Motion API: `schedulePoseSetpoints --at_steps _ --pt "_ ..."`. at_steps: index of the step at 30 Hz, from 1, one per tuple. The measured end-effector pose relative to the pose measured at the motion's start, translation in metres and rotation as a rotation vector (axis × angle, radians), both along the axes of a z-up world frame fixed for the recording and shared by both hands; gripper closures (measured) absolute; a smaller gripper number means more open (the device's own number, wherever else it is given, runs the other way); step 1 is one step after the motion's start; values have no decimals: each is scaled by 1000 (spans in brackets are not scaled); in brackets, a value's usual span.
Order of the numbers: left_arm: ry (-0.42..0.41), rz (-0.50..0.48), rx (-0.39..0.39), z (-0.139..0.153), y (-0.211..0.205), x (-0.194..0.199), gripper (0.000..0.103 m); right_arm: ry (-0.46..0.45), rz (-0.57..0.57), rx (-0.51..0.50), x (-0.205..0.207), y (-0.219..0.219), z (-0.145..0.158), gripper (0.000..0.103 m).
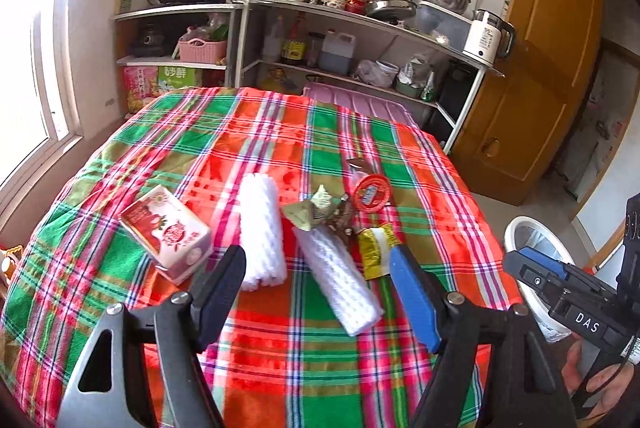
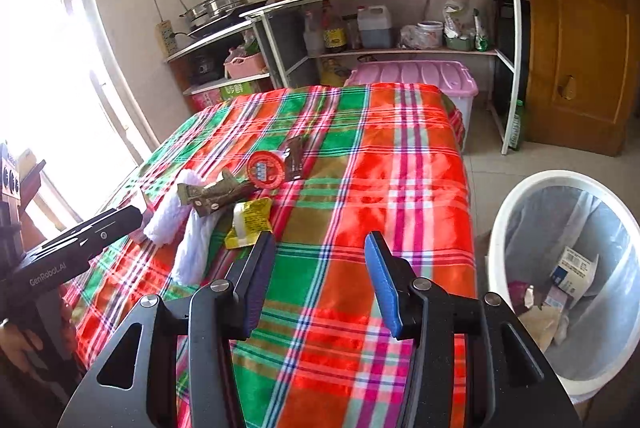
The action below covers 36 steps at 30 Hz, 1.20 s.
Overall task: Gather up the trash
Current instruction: 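Move both tools back over the table toward the remaining trash, then grasp the white foam net with the right gripper while the left grasps the strawberry milk carton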
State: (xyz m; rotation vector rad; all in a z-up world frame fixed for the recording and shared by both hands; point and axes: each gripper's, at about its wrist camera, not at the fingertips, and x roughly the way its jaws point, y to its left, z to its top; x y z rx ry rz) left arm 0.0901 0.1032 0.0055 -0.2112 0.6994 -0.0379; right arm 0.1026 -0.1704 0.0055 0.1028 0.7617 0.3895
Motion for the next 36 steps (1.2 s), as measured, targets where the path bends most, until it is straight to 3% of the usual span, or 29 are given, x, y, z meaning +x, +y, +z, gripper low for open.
schedulePoseSetpoints --at_steps 13,18,27,36 --pt "61 150 16 -13 71 8 24 46 131 -14 14 71 -16 55" --pt "90 185 -33 -19 93 16 22 52 166 -33 19 94 -23 49" --pt "153 197 -67 -30 97 43 22 79 190 -53 29 118 -35 49" --pt "219 194 -48 -47 90 61 22 99 205 -99 31 133 -46 49"
